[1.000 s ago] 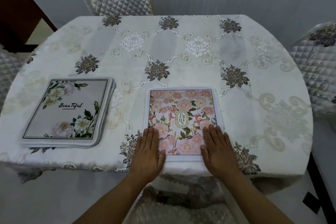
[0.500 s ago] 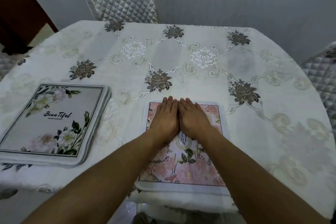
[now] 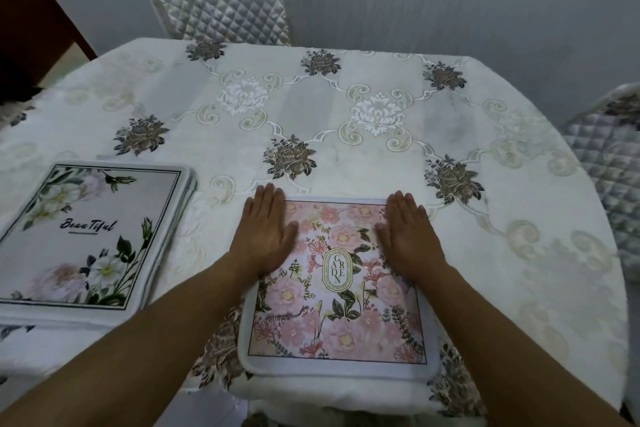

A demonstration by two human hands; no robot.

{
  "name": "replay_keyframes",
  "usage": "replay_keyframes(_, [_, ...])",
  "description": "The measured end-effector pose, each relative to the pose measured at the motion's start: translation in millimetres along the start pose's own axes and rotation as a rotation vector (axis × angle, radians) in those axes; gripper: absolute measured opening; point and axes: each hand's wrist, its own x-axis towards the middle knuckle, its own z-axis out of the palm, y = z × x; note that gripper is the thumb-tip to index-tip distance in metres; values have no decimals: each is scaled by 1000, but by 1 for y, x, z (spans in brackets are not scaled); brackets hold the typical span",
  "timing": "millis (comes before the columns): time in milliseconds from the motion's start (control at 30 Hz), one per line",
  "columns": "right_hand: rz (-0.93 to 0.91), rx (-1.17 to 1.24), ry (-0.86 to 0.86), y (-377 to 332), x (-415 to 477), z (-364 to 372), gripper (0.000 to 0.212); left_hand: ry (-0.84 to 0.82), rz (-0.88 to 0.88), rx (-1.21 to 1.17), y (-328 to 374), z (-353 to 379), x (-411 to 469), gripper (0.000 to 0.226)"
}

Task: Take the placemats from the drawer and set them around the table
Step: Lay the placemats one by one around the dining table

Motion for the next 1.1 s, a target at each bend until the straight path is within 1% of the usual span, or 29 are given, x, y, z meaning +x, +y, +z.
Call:
replay_keyframes(100, [7,-1,2,-14,-28,6,76,-13,-5,-15,9,3,-36,75])
replay_keyframes(200, [2,48,30,-28,-86,16,74,-9,15,-42,21,6,-96,72])
replay_keyframes(333, [7,30,-26,-48,-165,23,70,-52,-19,11,28,7,-156,73])
replay_keyframes(400, [26,11,-89,-52,-178,21,70,-114,-63,42,32,3,-164,72])
replay_keyframes(433, [34,-2,-90,-54,-179,14,73,-141,-87,68,35,-4,-165,71])
replay_keyframes(500, [31,-39,-147,-61,-169,-6,80,-195,-111,124,39,-19,-163,67])
replay_keyframes(533, [22,-69,-204,-67,-165,-22,77,-195,-111,150,42,-30,-166,64])
replay_keyframes(567, [21,-99,-258,-73,-163,-35,71,-167,-94,163,43,-40,-169,61])
replay_keyframes(600, [10,-118,-265,-82,-163,-52,62,-123,-61,164,44,-53,-176,60])
replay_keyframes(633, [-7,-128,-244,-92,-164,-67,55,-82,-28,151,44,-67,-185,59])
replay_keyframes(700, [-26,-106,-184,-120,-170,-93,49,-37,-20,134,39,-99,-208,59])
replay_keyframes(767, [-61,-85,-150,-149,-177,-105,48,-1,-20,110,23,-120,-231,50])
replay_keyframes(833, [-102,-82,-131,-186,-186,-114,48,25,-34,22,1,-140,-257,37])
replay_keyframes(933, [-165,-81,-105,-242,-200,-117,47,91,-63,-48,-44,-162,-295,34])
replay_keyframes(1100, [-191,-95,-102,-349,-219,-104,46,115,-38,1,-136,-204,-361,28])
